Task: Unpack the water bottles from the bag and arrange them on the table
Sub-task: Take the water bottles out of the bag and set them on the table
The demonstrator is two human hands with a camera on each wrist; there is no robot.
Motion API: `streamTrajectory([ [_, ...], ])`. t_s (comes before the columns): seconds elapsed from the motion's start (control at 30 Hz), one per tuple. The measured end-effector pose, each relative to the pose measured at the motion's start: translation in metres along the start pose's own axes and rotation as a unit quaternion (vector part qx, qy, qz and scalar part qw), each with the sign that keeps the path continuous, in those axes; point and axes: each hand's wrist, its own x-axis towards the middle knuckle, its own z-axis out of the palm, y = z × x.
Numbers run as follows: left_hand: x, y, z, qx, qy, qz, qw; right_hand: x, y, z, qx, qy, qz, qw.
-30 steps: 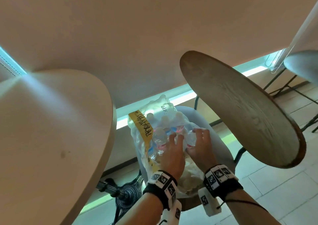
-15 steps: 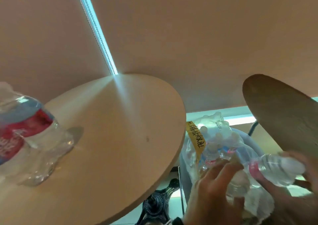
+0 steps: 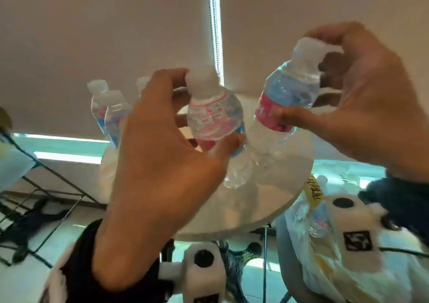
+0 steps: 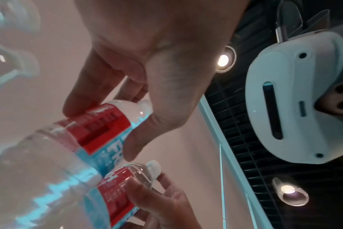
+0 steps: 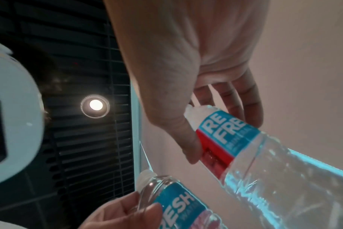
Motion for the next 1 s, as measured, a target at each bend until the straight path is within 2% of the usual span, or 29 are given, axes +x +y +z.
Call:
streamTrajectory([
  [0.07,0.003,-0.013,-0.013,0.053,0.026,-0.016,0.998,0.024,-0.026,0.036,0.010,-0.020,0.018,1.000],
  [0.17,0.005,-0.032,-0.022,0.121,0.047,-0.039,0.991,0.041,-0.024,0.077,0.003,-0.069,0.007,0.998],
  [0.4,0.005,-0.056,-0.024,0.179,0.075,-0.052,0.980,0.061,-0.012,0.122,0.023,-0.134,0.007,0.991],
  [0.67,0.008,-0.068,-0.022,0.151,0.081,-0.025,0.985,0.061,-0.010,0.129,0.029,-0.135,0.014,0.990],
  [0.8,-0.013,-0.061,-0.020,0.131,0.116,0.009,0.985,0.055,-0.010,0.127,0.030,-0.132,0.023,0.991],
  [0.87,-0.003,-0.080,-0.022,0.129,0.127,-0.013,0.983,0.049,-0.012,0.118,0.019,-0.121,0.032,0.992],
  [0.9,-0.006,-0.087,-0.034,0.127,0.084,-0.033,0.988,0.044,-0.011,0.110,0.014,-0.106,0.037,0.994],
  [0.97,-0.021,-0.106,-0.047,0.113,0.038,-0.061,0.991,0.030,-0.007,0.087,0.013,-0.057,0.049,0.997],
  [1.0,-0.030,-0.109,-0.048,0.096,0.027,-0.024,0.995,0.021,-0.002,0.073,0.015,-0.030,0.057,0.998],
])
